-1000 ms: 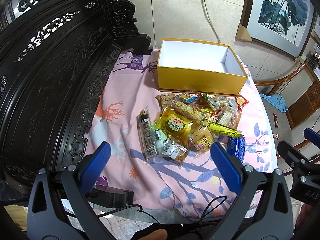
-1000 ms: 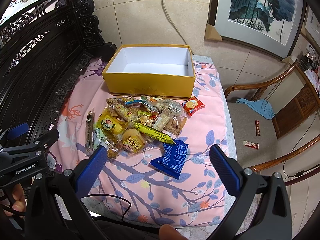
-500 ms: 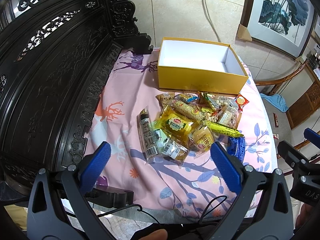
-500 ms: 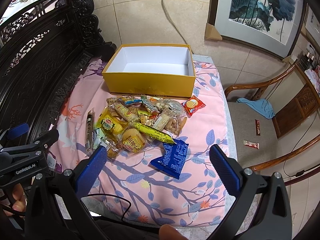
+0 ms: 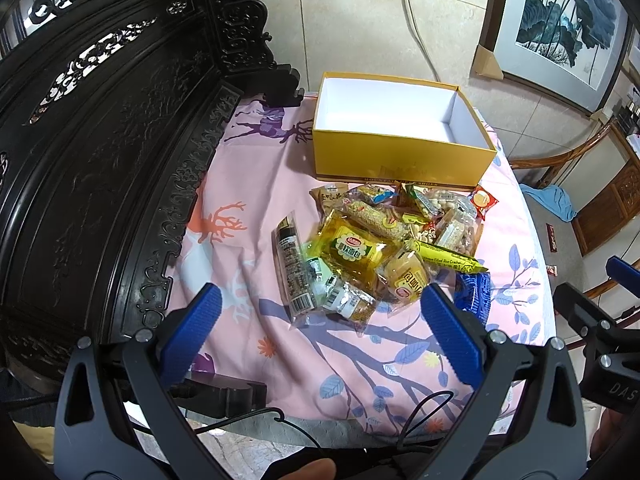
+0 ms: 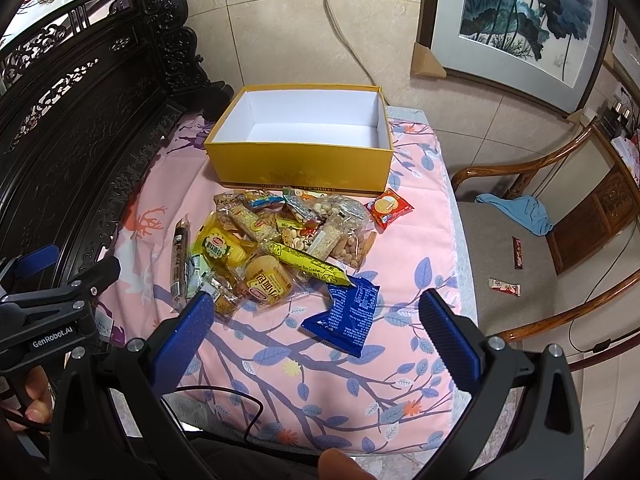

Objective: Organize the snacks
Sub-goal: 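Grasp the blue chip bag with the right gripper while the left gripper grasps the clear-wrapped bar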

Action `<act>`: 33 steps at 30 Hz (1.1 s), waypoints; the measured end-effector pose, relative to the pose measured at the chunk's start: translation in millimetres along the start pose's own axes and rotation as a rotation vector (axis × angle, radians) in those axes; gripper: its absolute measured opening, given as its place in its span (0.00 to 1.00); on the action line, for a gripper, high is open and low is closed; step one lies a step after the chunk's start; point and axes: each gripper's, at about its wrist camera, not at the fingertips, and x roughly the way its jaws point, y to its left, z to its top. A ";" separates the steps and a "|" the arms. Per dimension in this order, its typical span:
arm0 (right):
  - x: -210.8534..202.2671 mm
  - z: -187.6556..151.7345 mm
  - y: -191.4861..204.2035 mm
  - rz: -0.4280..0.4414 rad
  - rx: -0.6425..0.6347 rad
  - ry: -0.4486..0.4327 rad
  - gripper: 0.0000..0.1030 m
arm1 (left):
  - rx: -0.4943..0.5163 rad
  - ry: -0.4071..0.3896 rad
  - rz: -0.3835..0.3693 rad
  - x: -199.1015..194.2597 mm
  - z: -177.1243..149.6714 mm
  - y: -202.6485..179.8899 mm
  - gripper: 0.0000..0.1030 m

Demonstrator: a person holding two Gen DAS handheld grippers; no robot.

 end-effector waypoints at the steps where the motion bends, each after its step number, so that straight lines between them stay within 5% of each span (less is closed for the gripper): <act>1: 1.7 -0.2 -2.0 0.004 -0.001 -0.001 0.99 | 0.000 0.000 0.001 1.5 0.0 0.6 0.98; 11: 74.4 -24.4 -39.5 0.136 -0.078 0.056 0.99 | -0.004 0.017 0.032 53.8 -8.2 18.3 0.98; 15: 145.0 -47.3 -61.9 0.186 0.011 0.199 0.87 | -0.023 0.047 0.032 72.2 -10.1 25.2 0.98; 19: 192.8 -56.9 -70.4 0.239 0.134 0.310 0.86 | -0.045 0.078 0.025 84.4 -10.9 30.3 0.98; 27: 231.0 -61.2 -50.4 0.213 0.103 0.371 0.88 | -0.072 0.087 0.027 100.5 -6.7 37.6 0.98; 30: 229.4 -58.9 -50.2 0.182 0.084 0.364 0.70 | -0.069 0.097 0.011 118.7 -9.6 38.1 0.98; 33: 230.5 -54.9 -59.9 0.213 0.110 0.370 0.63 | -0.099 0.144 -0.015 143.4 -14.2 43.4 0.98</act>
